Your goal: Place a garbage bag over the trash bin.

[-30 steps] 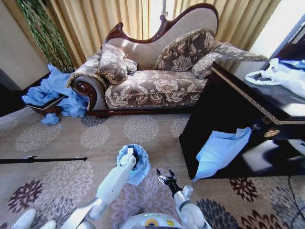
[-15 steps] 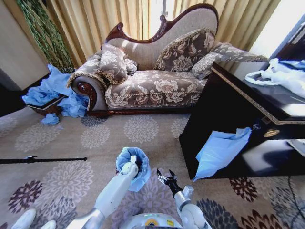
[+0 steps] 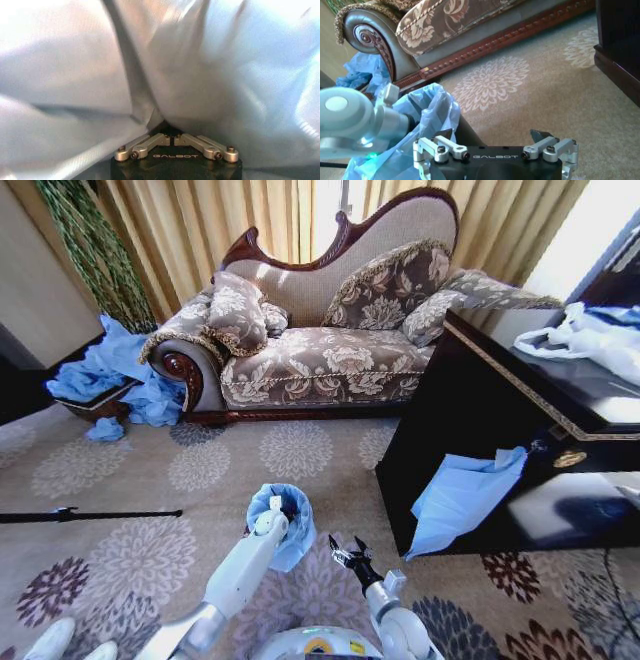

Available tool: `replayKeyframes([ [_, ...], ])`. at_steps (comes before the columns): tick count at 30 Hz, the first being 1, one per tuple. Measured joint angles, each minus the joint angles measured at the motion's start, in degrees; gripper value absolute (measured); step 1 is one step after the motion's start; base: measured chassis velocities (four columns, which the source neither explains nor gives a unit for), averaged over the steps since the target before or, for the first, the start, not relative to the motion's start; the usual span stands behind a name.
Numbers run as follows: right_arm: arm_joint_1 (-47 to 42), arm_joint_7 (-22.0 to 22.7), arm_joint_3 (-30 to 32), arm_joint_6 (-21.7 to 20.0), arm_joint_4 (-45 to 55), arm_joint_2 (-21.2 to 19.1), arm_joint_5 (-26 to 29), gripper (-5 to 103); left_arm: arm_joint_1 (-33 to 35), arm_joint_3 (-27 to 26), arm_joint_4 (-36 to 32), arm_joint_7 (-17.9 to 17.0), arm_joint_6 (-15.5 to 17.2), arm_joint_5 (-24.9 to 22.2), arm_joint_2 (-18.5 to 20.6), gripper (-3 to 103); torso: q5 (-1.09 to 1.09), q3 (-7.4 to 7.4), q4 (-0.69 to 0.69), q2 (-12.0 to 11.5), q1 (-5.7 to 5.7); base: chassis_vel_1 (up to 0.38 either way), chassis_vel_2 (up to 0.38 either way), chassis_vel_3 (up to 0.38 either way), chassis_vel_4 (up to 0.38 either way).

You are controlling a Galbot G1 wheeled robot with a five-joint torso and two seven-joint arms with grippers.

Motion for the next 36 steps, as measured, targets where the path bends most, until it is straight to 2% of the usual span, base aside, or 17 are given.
replayKeyframes([
  [5, -0.42, -0.03, 0.19, 0.18, 0.47, 0.05, -0.2, 100, 1.47, 0.07, -4.21, -0.69, 0.54, -0.27, 1.26, 0, 0.0, 0.0, 0.0, 0.0, 0.0, 0.0, 0.0, 0.0, 0.0],
  [8, -0.57, -0.05, 0.23, 0.23, 0.82, 0.17, -0.32, 100, 3.59, 0.1, -9.93, -2.33, 2.2, -2.31, 3.06, 0, 0.0, 0.0, 0.0, 0.0, 0.0, 0.0, 0.0, 0.0, 0.0],
  [10, -0.59, -0.05, 0.22, 0.25, 0.91, 0.2, -0.37, 100, 4.17, 0.13, -11.44, -2.54, 2.59, -2.74, 3.56, 0, 0.0, 0.0, 0.0, 0.0, 0.0, 0.0, 0.0, 0.0, 0.0],
  [12, -0.66, -0.06, 0.15, 0.25, 1.29, 0.29, -0.47, 100, 6.11, 0.29, -16.27, -3.12, 3.53, -3.49, 5.24, 0, 0.0, 0.0, 0.0, 0.0, 0.0, 0.0, 0.0, 0.0, 0.0],
  [16, -0.82, -0.06, 0.1, 0.25, 1.71, 0.37, -0.55, 100, 7.77, 0.18, -20.32, -3.99, 3.81, -4.12, 6.7, 0, -0.01, 0.0, -0.01, 0.0, 0.0, 0.0, 0.0, 0.0, 0.0],
  [18, -1.26, -0.12, 0.13, 0.25, 2.5, 0.45, -0.57, 100, 9.98, -0.21, -25.61, -3.93, 3.78, -3.98, 8.92, 0, 0.0, 0.0, -0.01, 0.0, 0.0, 0.0, 0.0, 0.0, 0.0],
  [20, -1.28, -0.13, 0.14, 0.25, 2.54, 0.46, -0.57, 100, 10.15, -0.26, -26.04, -3.79, 3.71, -3.84, 9.13, 0, 0.0, 0.0, 0.0, 0.0, 0.0, 0.0, 0.0, 0.0, 0.0],
  [22, -2.02, -0.81, 0.49, 0.37, 3.6, 0.65, -0.73, 100, 12.37, -0.78, -30.43, 0.1, 0.88, 0.17, 11.89, 0, 0.0, 0.0, 0.01, 0.0, 0.0, 0.0, 0.0, 0.0, 0.0],
  [23, -2.71, -1.23, 1.19, 0.43, 4.43, 0.87, -0.88, 100, 13.08, -1.13, -31.59, 3.33, -2.35, 3.41, 13.1, 0, 0.0, 0.0, 0.01, 0.0, 0.0, 0.0, 0.0, 0.0, 0.0],
  [24, -2.71, -1.23, 1.19, 0.43, 4.43, 0.87, -0.88, 100, 13.08, -1.13, -31.59, 3.33, -2.35, 3.41, 13.1, 0, 0.0, 0.0, 0.01, 0.0, 0.0, 0.0, 0.0, 0.0, 0.0],
  [25, -3.12, -1.45, 1.63, 0.46, 4.94, 1.04, -0.94, 100, 13.35, -1.43, -31.93, 5.65, -4.77, 5.2, 13.67, 0, 0.0, 0.0, 0.0, 0.0, -0.01, 0.0, 0.0, 0.0, 0.0],
  [28, -4.19, -3.29, 3.66, 0.57, 6.07, 1.43, -1.11, 100, 15.45, -3.38, -32.08, 18.57, -19.56, 15.1, 15.84, 0, 0.0, -0.01, -0.02, 0.0, 0.0, 0.0, 0.0, 0.0, 0.0],
  [29, -4.19, -3.29, 3.66, 0.57, 6.07, 1.43, -1.11, 100, 15.45, -3.38, -32.08, 18.57, -19.56, 15.1, 15.84, 0, 0.0, -0.01, -0.02, 0.0, 0.0, 0.0, 0.0, 0.0, 0.0],
  [31, -4.62, -4.4, 4.68, 0.88, 6.19, 1.54, -1.48, 100, 16.91, -4.75, -31.77, 22.99, -26.66, 19.75, 17.07, 0, -0.01, 0.0, -0.01, 0.0, 0.0, 0.0, 0.0, 0.0, 0.0],
  [32, -5.07, -5.24, 5.73, 0.99, 6.47, 1.76, -1.58, 100, 18.93, -6.79, -31.95, 25.95, -32.24, 22.2, 18.26, 0, -0.01, 0.0, -0.02, 0.0, 0.0, 0.0, 0.0, 0.0, 0.0],
  [34, -5.56, -6.24, 7.01, 1.33, 6.73, 2.47, -1.92, 100, 22.26, -10.09, -33.13, 28.34, -35.64, 22.87, 19.44, 0, 0.0, 0.0, 0.0, 0.0, 0.0, 0.0, 0.0, 0.0, 0.0],
  [36, -5.67, -6.53, 7.34, 1.47, 6.73, 2.72, -2.13, 100, 23.3, -11.12, -33.55, 28.9, -36.32, 22.84, 19.67, 0, 0.0, -0.01, 0.0, 0.0, -0.01, 0.0, 0.0, 0.0, 0.0],
])
